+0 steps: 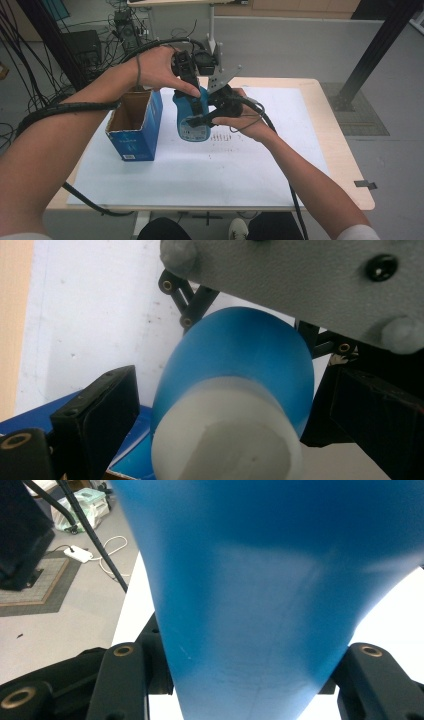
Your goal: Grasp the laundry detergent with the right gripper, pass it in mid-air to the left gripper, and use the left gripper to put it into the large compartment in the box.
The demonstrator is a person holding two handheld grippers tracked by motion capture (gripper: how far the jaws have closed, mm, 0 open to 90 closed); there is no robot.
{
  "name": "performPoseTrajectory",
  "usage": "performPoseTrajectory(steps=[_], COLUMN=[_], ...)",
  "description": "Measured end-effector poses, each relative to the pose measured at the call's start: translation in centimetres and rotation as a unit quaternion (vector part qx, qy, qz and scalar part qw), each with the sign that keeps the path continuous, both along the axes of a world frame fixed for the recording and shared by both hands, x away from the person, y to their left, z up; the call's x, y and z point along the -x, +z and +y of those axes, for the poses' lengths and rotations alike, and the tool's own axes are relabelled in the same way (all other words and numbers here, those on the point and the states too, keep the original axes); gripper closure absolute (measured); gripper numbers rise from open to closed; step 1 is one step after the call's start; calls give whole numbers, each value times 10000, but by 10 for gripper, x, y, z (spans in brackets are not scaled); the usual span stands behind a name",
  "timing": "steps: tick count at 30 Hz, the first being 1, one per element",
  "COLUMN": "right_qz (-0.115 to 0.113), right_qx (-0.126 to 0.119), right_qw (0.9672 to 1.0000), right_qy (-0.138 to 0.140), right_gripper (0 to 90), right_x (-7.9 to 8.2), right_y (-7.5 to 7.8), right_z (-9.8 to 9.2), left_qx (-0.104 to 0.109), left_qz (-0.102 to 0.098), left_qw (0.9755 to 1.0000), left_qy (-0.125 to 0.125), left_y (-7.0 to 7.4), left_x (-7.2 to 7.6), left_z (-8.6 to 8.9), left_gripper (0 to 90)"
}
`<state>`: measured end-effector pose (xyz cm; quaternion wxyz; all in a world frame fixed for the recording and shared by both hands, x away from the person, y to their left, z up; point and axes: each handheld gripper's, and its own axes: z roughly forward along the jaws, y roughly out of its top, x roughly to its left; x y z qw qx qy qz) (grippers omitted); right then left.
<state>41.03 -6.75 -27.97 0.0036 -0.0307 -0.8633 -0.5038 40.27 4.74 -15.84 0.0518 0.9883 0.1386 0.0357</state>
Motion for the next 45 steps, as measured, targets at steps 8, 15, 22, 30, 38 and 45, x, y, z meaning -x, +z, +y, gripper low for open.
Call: performPoseTrajectory(steps=[8, 15, 22, 30, 38, 45], right_qz=[-10, -2, 9, -3, -14, -26], right_qx=[-29, -22, -12, -19, -27, -43], right_qw=[10000, 10000, 10000, 10000, 10000, 10000], right_qy=[-20, -33, -48, -30, -13, -2], right_gripper=[442, 442, 442, 442, 442, 442], right_x=[0, 0, 0, -1, 0, 0], right_y=[1, 2, 1, 1, 1, 2], right_z=[-2, -3, -2, -2, -2, -2], left_qx=[-32, -25, 31, 18, -48, -68], left_qz=[-10, 1, -15, 4, 25, 19], left_qw=[10000, 10000, 10000, 10000, 10000, 10000], left_qy=[-22, -18, 22, 21, -54, -57], left_y=[1, 1, 3, 1, 0, -2], left_x=[0, 0, 0, 1, 0, 0], left_z=[0, 0, 1, 1, 0, 0], left_gripper=[61, 61, 61, 61, 63, 64])
